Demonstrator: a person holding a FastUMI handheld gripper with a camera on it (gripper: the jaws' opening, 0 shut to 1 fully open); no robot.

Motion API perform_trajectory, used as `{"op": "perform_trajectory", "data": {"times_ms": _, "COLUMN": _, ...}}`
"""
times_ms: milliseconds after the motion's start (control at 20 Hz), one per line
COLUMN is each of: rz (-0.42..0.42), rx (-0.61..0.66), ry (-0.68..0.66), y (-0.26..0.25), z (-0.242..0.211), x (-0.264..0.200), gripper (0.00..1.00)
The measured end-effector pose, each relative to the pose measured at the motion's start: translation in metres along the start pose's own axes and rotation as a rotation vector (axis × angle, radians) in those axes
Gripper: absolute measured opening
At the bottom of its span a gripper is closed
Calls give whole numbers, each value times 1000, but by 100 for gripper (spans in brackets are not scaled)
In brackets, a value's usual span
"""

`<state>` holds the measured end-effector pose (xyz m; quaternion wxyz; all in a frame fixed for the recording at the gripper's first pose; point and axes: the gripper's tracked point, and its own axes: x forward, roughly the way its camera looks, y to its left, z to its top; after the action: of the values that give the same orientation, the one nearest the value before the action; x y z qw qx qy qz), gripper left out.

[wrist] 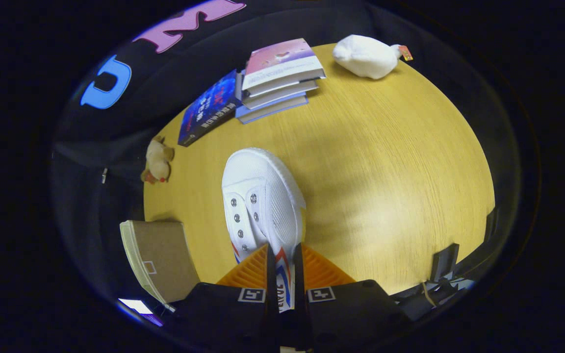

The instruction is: Open the storage box then place both shoes into the box .Put the left shoe in first, then the right shoe, with the right side of both shoes facing outward in a uniform manner.

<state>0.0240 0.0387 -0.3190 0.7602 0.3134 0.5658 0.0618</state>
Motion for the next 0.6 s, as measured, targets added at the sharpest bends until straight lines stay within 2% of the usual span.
{"op": "perform_trajectory", "data": {"times_ms": 300, "rz": 179, "rx": -95, "ry": -34, "y": 122, "z": 1, "x": -49, "gripper": 16}}
{"op": "perform_trajectory", "data": {"times_ms": 600, "rz": 324, "rx": -102, "ry": 34, "y": 247, "z": -34, "x": -68, "gripper": 16}}
